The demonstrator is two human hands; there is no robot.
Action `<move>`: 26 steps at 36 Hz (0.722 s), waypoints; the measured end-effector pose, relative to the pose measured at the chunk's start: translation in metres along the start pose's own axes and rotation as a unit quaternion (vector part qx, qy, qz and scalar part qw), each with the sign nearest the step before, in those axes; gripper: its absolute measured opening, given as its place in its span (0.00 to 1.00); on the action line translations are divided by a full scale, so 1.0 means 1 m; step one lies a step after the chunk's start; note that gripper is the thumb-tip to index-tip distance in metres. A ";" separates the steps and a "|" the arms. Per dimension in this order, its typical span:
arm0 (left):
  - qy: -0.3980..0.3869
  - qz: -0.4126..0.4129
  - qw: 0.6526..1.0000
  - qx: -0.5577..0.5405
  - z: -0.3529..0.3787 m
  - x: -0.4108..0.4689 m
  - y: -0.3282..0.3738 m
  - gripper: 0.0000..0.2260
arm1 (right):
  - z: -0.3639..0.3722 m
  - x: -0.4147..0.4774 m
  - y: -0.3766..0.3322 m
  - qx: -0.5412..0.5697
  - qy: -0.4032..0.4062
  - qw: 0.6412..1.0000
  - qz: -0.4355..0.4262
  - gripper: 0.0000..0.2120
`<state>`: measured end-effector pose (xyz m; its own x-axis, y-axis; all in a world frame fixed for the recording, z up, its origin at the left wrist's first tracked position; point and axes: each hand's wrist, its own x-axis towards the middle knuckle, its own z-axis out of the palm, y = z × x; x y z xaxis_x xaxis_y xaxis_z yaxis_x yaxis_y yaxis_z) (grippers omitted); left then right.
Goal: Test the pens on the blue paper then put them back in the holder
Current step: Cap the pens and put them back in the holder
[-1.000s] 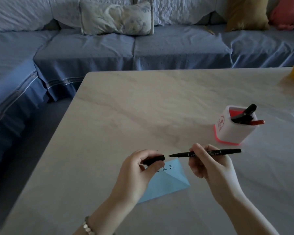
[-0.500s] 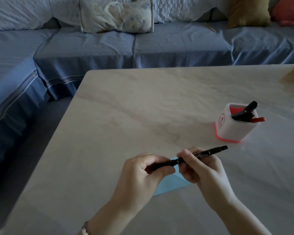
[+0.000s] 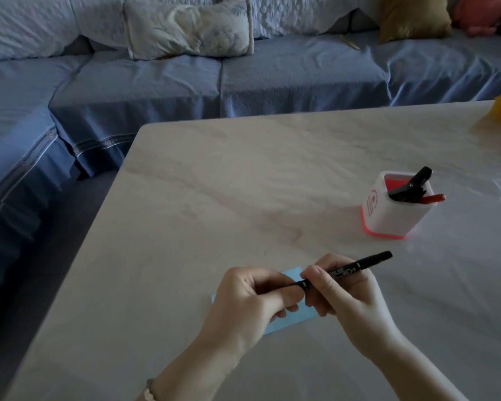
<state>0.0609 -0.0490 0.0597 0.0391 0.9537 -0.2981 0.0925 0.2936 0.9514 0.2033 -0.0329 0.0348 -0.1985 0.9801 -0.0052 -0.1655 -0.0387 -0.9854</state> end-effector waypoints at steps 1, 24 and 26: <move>0.016 0.038 0.998 0.045 0.002 0.000 0.000 0.11 | 0.000 0.000 0.002 0.009 0.010 1.000 0.006 0.10; 0.045 0.151 0.963 0.220 0.036 0.035 -0.019 0.04 | -0.022 -0.001 0.025 0.100 0.098 0.978 0.154 0.09; 0.028 0.164 0.949 0.269 0.038 0.038 -0.019 0.04 | -0.029 0.000 0.020 0.087 0.106 0.980 0.147 0.12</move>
<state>0.0981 -0.0207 0.0276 0.1018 0.9945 0.0264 0.5797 -0.0809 0.8108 0.2284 -0.0277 0.0104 -0.0604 0.9391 -0.3382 -0.2962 -0.3404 -0.8924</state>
